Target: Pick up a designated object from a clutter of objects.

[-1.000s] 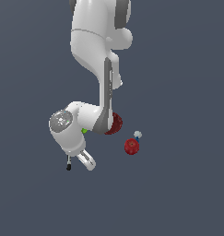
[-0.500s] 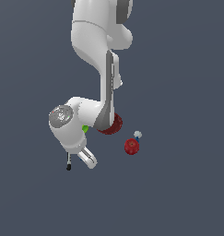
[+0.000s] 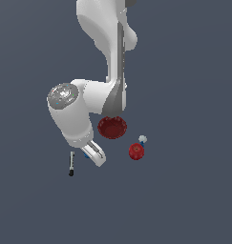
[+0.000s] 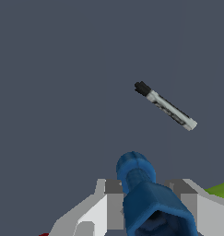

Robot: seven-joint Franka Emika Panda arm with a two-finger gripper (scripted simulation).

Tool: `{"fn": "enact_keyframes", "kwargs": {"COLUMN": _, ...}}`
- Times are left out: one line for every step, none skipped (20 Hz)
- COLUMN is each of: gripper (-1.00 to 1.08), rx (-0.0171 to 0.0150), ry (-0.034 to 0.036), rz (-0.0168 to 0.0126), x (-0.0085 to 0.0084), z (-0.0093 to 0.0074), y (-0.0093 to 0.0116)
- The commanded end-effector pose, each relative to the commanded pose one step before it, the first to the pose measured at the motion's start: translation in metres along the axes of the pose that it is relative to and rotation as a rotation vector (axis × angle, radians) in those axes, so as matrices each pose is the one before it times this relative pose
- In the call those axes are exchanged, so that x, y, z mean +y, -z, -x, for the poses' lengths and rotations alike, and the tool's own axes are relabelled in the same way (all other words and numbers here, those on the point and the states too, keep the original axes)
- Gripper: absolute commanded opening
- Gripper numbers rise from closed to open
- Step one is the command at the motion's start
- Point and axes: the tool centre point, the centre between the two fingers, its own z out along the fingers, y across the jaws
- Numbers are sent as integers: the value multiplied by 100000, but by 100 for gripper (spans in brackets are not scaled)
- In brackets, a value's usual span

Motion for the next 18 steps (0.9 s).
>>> {"fn": "enact_keyframes", "kwargs": {"gripper": -100, "rx": 85, "ry": 17, "rz": -64, "x": -564, "z": 739, "y": 2894}}
{"fn": "enact_keyframes", "kwargs": {"gripper": -100, "rx": 34, "ry": -69, "rz": 60, "x": -210, "z": 284, "y": 1203}}
{"fn": "enact_keyframes", "kwargs": {"gripper": -100, "rx": 0, "ry": 0, "rz": 0, "x": -236, "z": 300, "y": 1205}}
{"fn": "enact_keyframes", "kwargs": {"gripper": -100, "rx": 0, "ry": 0, "rz": 0, "x": -236, "z": 297, "y": 1205}}
{"fn": "enact_keyframes", "kwargs": {"gripper": -100, "rx": 0, "ry": 0, "rz": 0, "x": -236, "z": 294, "y": 1202}}
{"fn": "enact_keyframes", "kwargs": {"gripper": -100, "rx": 42, "ry": -19, "rz": 51, "x": -238, "z": 294, "y": 1204}}
{"fn": "enact_keyframes", "kwargs": {"gripper": -100, "rx": 0, "ry": 0, "rz": 0, "x": -237, "z": 289, "y": 1197}}
{"fn": "enact_keyframes", "kwargs": {"gripper": -100, "rx": 0, "ry": 0, "rz": 0, "x": -238, "z": 286, "y": 1194}}
{"fn": "enact_keyframes", "kwargs": {"gripper": -100, "rx": 0, "ry": 0, "rz": 0, "x": -238, "z": 282, "y": 1190}}
{"fn": "enact_keyframes", "kwargs": {"gripper": -100, "rx": 44, "ry": -21, "rz": 49, "x": -242, "z": 283, "y": 1190}}
{"fn": "enact_keyframes", "kwargs": {"gripper": -100, "rx": 0, "ry": 0, "rz": 0, "x": -241, "z": 276, "y": 1181}}
{"fn": "enact_keyframes", "kwargs": {"gripper": -100, "rx": 0, "ry": 0, "rz": 0, "x": -242, "z": 272, "y": 1175}}
{"fn": "enact_keyframes", "kwargs": {"gripper": -100, "rx": 0, "ry": 0, "rz": 0, "x": -241, "z": 265, "y": 1155}}
{"fn": "enact_keyframes", "kwargs": {"gripper": -100, "rx": 0, "ry": 0, "rz": 0, "x": -238, "z": 255, "y": 1125}}
{"fn": "enact_keyframes", "kwargs": {"gripper": -100, "rx": 0, "ry": 0, "rz": 0, "x": -235, "z": 244, "y": 1090}}
{"fn": "enact_keyframes", "kwargs": {"gripper": -100, "rx": 0, "ry": 0, "rz": 0, "x": -228, "z": 231, "y": 1045}}
{"fn": "enact_keyframes", "kwargs": {"gripper": -100, "rx": 0, "ry": 0, "rz": 0, "x": -218, "z": 216, "y": 984}}
{"fn": "enact_keyframes", "kwargs": {"gripper": -100, "rx": 0, "ry": 0, "rz": 0, "x": -207, "z": 199, "y": 917}}
